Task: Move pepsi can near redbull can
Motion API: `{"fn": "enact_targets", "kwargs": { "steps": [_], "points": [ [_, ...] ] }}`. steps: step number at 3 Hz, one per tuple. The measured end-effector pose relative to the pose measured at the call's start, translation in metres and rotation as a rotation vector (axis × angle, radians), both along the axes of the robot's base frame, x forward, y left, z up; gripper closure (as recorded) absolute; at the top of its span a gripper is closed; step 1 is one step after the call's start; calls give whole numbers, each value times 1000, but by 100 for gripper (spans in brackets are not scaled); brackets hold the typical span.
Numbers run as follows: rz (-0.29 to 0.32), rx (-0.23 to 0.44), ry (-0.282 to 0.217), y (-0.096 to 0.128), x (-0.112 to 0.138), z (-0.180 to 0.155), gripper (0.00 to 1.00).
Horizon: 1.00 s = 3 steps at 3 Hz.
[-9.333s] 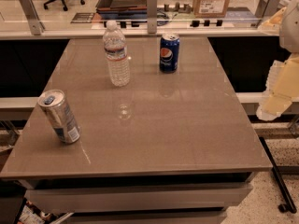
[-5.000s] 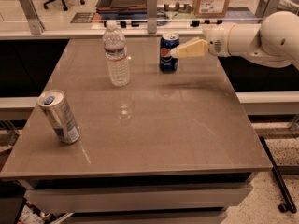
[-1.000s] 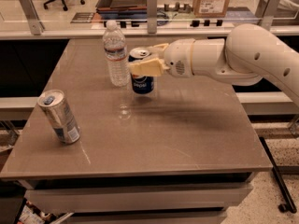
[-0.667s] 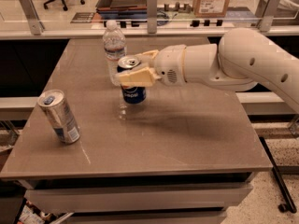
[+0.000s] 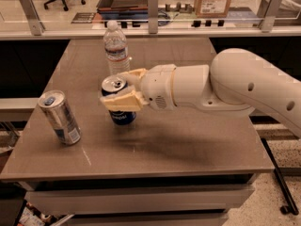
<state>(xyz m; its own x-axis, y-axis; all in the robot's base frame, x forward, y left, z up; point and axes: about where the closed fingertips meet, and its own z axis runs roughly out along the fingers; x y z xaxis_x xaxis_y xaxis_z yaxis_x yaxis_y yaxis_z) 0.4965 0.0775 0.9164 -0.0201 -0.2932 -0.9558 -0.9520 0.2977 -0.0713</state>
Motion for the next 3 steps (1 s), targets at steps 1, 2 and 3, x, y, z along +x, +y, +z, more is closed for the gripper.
{"fn": "enact_targets", "kwargs": {
  "steps": [1, 2, 3],
  "points": [
    [-7, 19, -7, 13, -23, -12, 100],
    [1, 19, -12, 19, -28, -12, 83],
    [5, 18, -14, 21, -29, -11, 59]
  ]
}}
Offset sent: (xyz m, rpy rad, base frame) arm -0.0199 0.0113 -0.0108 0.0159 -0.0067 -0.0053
